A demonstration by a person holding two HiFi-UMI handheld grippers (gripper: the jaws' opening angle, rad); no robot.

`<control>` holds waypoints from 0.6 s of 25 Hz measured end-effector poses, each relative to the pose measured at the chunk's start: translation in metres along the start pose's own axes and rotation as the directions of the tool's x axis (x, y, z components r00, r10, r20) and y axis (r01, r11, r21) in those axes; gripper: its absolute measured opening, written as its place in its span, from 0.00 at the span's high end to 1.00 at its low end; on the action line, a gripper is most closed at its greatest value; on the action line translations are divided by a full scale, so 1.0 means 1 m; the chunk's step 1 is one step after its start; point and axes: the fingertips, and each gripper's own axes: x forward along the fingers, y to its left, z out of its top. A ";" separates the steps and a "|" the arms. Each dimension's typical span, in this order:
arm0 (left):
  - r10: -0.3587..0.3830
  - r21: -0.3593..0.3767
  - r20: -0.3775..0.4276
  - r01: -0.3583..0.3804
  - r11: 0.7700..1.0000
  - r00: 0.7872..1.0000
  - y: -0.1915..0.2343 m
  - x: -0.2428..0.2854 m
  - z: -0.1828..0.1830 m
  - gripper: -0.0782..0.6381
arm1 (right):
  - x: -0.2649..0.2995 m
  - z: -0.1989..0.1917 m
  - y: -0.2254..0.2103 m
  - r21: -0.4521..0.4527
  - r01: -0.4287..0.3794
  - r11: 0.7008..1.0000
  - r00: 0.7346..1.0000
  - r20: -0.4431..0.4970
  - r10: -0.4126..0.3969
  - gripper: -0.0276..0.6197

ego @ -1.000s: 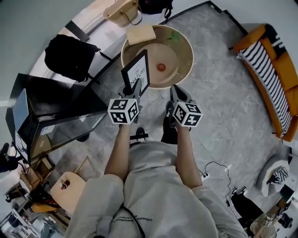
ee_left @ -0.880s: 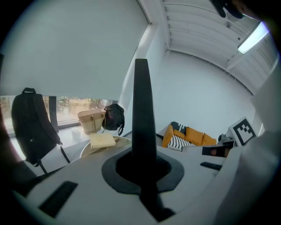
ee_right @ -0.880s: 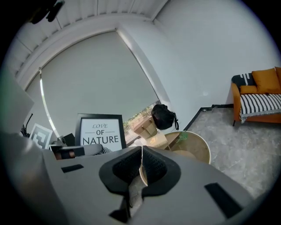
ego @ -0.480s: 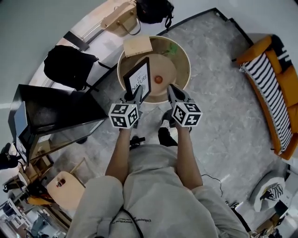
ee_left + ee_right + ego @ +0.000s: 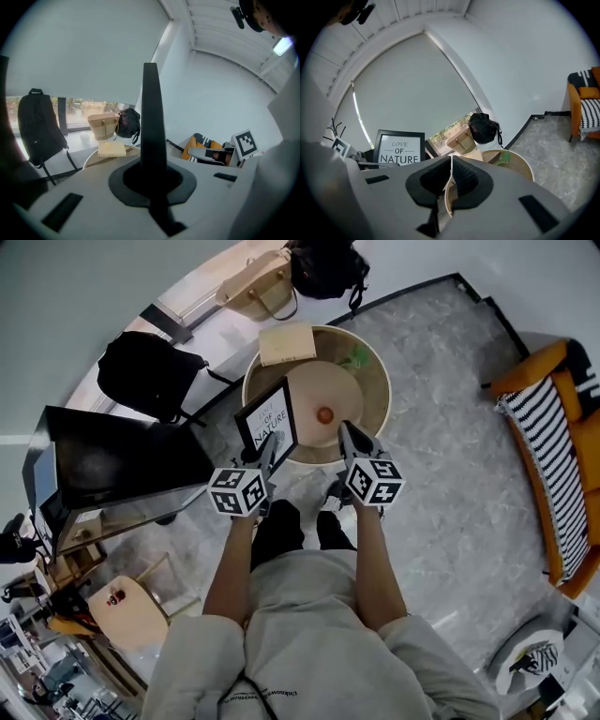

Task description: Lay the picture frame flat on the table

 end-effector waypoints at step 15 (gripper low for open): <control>-0.150 -0.118 -0.115 0.136 0.984 0.982 0.051 0.084 -0.047 0.85 | 0.057 -0.066 -0.051 -0.137 0.093 0.986 0.963 -0.241 -0.125 0.90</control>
